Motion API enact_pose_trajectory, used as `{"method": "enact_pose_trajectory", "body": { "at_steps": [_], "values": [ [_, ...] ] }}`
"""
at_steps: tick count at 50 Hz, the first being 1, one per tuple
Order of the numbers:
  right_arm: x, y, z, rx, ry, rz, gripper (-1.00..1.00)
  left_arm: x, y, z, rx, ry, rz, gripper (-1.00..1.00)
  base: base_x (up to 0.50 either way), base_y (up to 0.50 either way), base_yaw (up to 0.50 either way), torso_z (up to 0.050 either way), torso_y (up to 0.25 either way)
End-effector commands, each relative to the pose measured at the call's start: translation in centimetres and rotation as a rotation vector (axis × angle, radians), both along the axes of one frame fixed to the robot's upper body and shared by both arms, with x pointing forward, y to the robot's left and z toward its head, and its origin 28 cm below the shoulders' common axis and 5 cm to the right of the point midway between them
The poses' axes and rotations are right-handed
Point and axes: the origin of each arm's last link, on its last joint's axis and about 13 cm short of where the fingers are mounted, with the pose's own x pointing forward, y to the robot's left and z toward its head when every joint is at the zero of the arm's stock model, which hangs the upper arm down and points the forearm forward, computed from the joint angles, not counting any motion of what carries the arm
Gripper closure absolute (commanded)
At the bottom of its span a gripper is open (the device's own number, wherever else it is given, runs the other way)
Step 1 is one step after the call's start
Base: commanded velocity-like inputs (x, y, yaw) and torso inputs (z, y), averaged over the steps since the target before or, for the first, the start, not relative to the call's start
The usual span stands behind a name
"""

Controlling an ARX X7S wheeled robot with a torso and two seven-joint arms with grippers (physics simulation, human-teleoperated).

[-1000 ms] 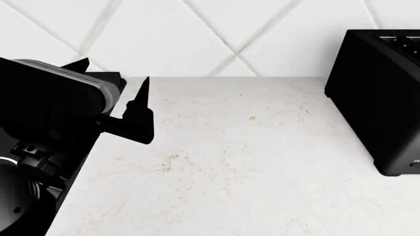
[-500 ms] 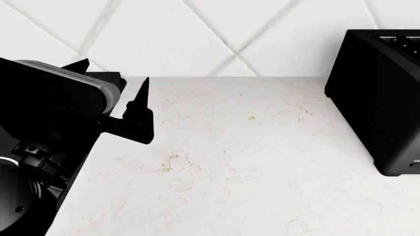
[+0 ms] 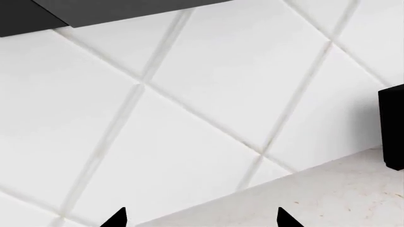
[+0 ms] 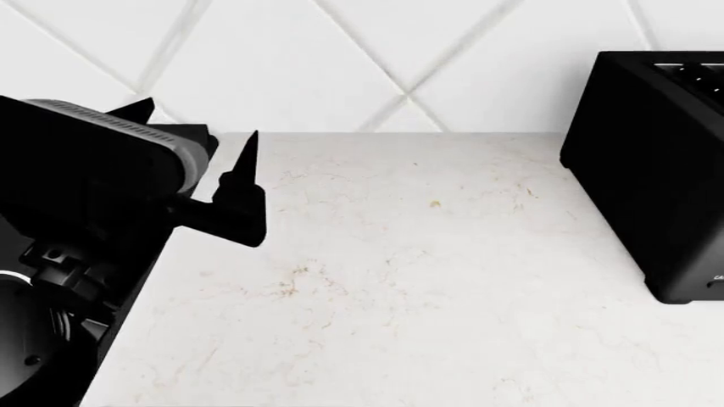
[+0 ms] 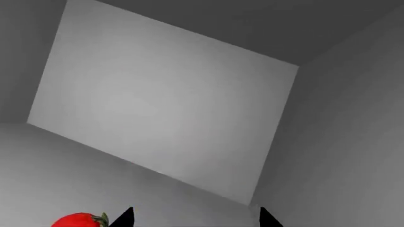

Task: Pick the strawberry, sweet potato from the counter and place them in the cabinet. Then close the cabinet.

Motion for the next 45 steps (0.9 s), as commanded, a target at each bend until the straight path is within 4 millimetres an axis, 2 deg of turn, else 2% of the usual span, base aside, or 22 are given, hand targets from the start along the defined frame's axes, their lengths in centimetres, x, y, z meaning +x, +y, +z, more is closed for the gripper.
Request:
{"method": "enact_pose_trajectory", "body": {
  "at_steps": [1,9,21,36,45],
  "values": [
    [0.2,-0.7,-0.2,-0.047,0.020,-0.085,-1.00,0.0,0.0,0.1,0.001,-0.002,-0.001,-1.00,0.00,0.00,0.00,0.000,0.000],
    [-0.7,-0.3,0.8,-0.055,-0.055,-0.050,-1.00,0.0,-0.1,0.0,-0.002,-0.003,-0.003,-1.00,0.00,0.00,0.00,0.000,0.000],
    [-3.6,1.7,3.0,-0.083,-0.226,0.071,-1.00,-0.2,0.1,0.1,-0.009,-0.012,0.004,-1.00,0.00,0.00,0.00,0.000,0.000],
    [-5.6,3.6,3.9,-0.137,-0.328,0.223,-1.00,-0.4,0.2,0.3,-0.020,-0.021,0.007,-1.00,0.00,0.00,0.00,0.000,0.000],
    [-7.4,4.7,3.5,-0.165,-0.383,0.315,-1.00,-0.4,0.2,0.3,-0.024,-0.024,0.008,-1.00,0.00,0.00,0.00,0.000,0.000]
  ]
}}
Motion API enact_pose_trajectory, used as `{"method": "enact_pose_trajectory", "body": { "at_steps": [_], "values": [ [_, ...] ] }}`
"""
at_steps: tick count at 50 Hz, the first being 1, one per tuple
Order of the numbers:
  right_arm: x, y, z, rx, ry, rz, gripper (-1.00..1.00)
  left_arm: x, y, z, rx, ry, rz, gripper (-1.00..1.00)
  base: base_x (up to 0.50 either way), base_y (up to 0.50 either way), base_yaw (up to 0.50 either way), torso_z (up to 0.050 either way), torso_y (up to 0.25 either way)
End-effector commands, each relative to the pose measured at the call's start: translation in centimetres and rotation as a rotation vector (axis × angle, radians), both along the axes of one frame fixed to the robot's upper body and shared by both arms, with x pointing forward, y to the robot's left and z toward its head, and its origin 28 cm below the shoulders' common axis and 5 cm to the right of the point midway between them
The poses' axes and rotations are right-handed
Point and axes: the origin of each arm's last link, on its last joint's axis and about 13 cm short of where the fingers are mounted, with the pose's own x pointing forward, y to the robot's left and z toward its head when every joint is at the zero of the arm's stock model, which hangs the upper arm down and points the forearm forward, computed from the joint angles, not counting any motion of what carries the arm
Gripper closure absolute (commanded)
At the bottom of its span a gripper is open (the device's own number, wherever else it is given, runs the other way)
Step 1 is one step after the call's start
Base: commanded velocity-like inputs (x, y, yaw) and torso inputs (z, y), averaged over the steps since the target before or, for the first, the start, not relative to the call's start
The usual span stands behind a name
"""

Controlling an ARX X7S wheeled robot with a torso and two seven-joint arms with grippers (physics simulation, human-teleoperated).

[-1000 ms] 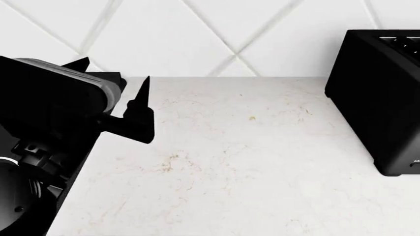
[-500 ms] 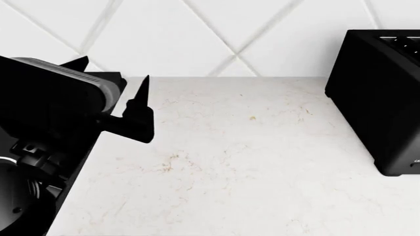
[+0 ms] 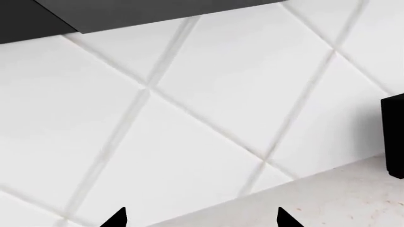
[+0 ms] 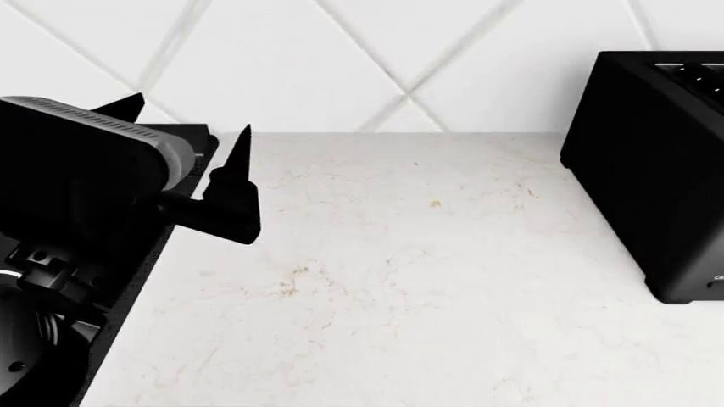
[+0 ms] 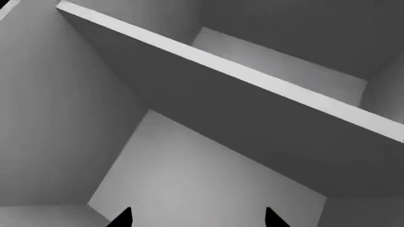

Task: Pick the strawberry, sweet potato from the counter and place them in the cabinet. Then close the cabinet.

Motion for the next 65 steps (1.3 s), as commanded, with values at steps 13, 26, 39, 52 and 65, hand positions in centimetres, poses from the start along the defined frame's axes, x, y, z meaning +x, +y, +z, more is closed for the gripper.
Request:
{"method": "enact_pose_trajectory", "body": {
  "at_steps": [13,26,39,52,65],
  "values": [
    [-3.2,1.7,-1.8,-0.105,-0.083,0.225,-1.00,-0.1,0.3,0.0,-0.017,-0.008,0.009,-1.00,0.00,0.00,0.00,0.000,0.000],
    [-4.6,1.8,-3.6,-0.167,-0.058,0.311,-1.00,-0.2,0.4,0.2,-0.019,-0.014,0.013,-1.00,0.00,0.00,0.00,0.000,0.000],
    [-4.8,1.9,-3.9,-0.168,-0.049,0.312,-1.00,-0.2,0.4,0.2,-0.020,-0.014,0.013,-1.00,0.00,0.00,0.00,0.000,0.000],
    [-4.8,2.3,-7.5,-0.216,-0.013,0.328,-1.00,-0.2,0.7,-0.1,-0.021,-0.010,0.023,-1.00,0.00,0.00,0.00,0.000,0.000],
    [-6.0,2.7,-9.4,-0.263,0.001,0.359,-1.00,-0.3,0.7,-0.3,-0.018,-0.009,0.027,-1.00,0.00,0.00,0.00,0.000,0.000]
  ]
}}
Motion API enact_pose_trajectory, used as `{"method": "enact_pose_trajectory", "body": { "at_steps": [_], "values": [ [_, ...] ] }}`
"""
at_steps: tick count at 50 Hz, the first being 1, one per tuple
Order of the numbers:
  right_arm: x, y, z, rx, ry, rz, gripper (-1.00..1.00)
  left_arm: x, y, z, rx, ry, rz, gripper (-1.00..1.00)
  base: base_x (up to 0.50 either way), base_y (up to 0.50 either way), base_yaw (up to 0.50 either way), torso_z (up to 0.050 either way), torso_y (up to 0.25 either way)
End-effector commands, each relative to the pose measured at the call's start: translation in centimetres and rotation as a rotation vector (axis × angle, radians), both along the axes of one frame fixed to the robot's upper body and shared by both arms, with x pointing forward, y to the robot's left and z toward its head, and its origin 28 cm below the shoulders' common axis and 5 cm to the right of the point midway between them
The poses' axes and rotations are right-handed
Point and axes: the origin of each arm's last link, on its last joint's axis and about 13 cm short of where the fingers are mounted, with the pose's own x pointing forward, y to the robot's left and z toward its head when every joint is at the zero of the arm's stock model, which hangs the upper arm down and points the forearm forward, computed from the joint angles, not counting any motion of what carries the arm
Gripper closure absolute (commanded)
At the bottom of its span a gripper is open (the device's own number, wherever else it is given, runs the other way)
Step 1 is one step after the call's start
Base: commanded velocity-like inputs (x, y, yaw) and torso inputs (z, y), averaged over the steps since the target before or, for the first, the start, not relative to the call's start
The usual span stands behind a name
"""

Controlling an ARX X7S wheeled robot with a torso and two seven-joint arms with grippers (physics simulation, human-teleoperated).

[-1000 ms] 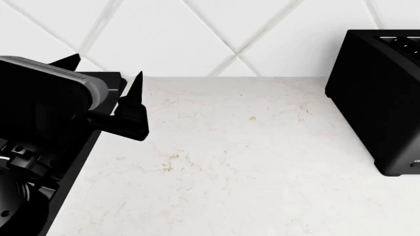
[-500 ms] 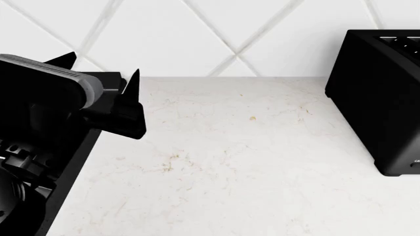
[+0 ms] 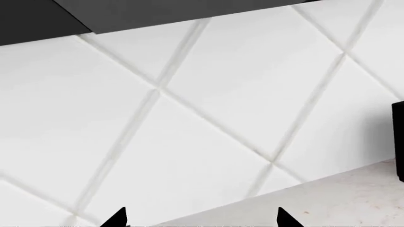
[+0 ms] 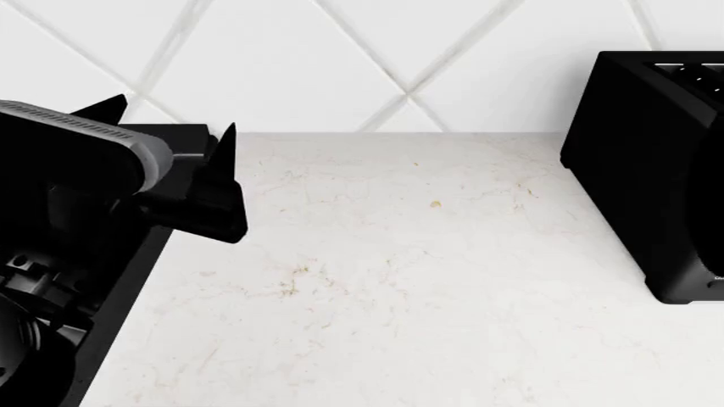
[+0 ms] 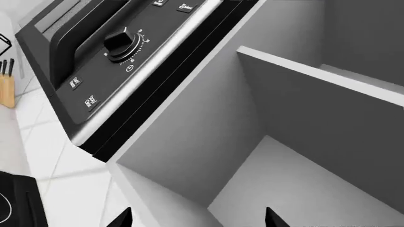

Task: Pick the strawberry, sweet potato from the counter and place them in the cabinet. Then close the cabinet.

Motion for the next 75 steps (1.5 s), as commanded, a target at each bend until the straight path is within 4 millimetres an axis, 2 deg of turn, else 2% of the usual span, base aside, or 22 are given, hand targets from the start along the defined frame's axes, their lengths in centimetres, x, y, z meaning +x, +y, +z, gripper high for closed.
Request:
{"method": "enact_pose_trajectory", "body": {
  "at_steps": [1,21,29,59,75],
  "values": [
    [-0.8,0.4,-2.0,-0.050,0.014,0.025,-1.00,-0.1,0.1,-0.1,0.002,0.001,0.005,-1.00,0.00,0.00,0.00,0.000,0.000],
    [-1.8,0.6,-4.9,-0.145,0.086,0.087,-1.00,0.0,0.1,-0.2,0.003,0.002,0.006,-1.00,0.00,0.00,0.00,0.000,0.000],
    [-1.4,0.3,-6.2,-0.164,0.145,0.096,-1.00,-0.1,0.1,-0.2,0.003,0.003,0.008,-1.00,0.00,0.00,0.00,0.000,0.000],
    [-1.0,-1.5,-10.0,-0.091,0.260,0.052,-1.00,-0.1,0.2,-0.1,0.002,-0.002,0.011,-1.00,0.00,0.00,0.00,0.000,0.000],
    [-1.6,-2.7,-12.0,-0.060,0.283,0.023,-1.00,-0.3,0.2,0.2,0.001,-0.007,0.016,-1.00,0.00,0.00,0.00,0.000,0.000]
  ]
}}
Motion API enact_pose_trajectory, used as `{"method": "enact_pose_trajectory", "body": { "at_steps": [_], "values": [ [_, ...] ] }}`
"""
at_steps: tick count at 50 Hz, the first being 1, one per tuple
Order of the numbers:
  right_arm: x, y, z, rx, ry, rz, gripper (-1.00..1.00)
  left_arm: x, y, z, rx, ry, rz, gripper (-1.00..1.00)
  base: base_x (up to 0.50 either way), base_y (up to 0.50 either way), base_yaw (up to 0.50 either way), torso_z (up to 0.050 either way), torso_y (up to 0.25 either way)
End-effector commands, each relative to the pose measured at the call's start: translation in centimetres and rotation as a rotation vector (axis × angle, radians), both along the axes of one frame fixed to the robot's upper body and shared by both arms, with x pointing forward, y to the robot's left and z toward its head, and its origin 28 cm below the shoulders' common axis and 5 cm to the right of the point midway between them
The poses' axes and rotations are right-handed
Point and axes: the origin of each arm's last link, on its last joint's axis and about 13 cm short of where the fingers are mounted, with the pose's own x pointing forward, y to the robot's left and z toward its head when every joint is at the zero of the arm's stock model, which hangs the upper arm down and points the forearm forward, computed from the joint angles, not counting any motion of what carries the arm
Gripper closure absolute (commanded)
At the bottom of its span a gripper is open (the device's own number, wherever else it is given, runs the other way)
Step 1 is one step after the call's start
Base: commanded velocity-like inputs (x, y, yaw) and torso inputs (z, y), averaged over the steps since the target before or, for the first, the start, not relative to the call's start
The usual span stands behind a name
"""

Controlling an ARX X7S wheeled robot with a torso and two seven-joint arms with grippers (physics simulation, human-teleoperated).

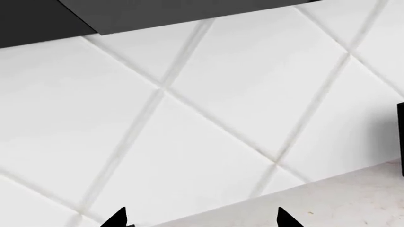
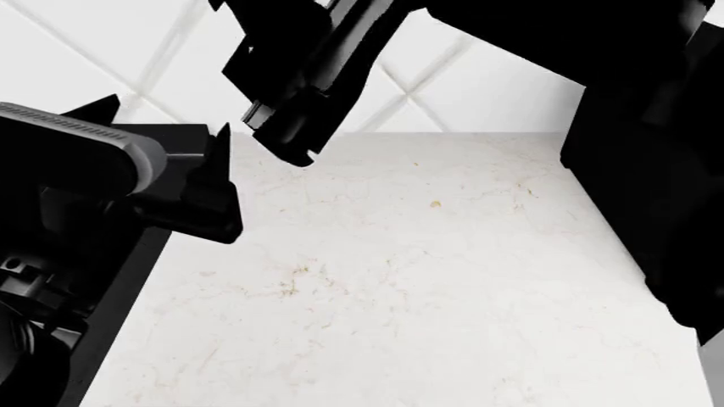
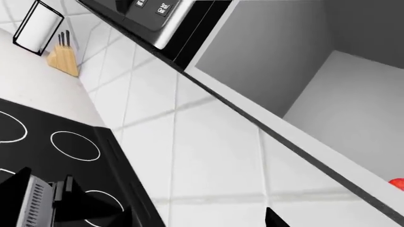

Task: Pick the strawberry, sweet potato from the counter and place them in the cabinet. Then close the cabinet.

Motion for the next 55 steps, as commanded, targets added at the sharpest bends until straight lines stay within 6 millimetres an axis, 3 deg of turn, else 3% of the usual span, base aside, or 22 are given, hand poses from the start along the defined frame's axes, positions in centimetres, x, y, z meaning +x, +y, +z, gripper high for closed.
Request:
{"method": "enact_pose_trajectory", "body": {
  "at_steps": [1,29,55],
  "values": [
    [-0.4,-0.9,-1.4,0.020,0.019,-0.026,-1.00,-0.1,0.0,0.2,0.000,-0.004,0.003,-1.00,0.00,0.00,0.00,0.000,0.000],
    [-2.6,-3.5,-6.0,0.121,-0.018,-0.122,-1.00,-0.1,0.1,0.4,-0.009,-0.015,0.013,-1.00,0.00,0.00,0.00,0.000,0.000],
    [-2.2,-6.1,-9.8,0.156,-0.090,-0.560,-1.00,-0.1,0.0,0.3,-0.010,-0.013,0.012,-1.00,0.00,0.00,0.00,0.000,0.000]
  ]
}}
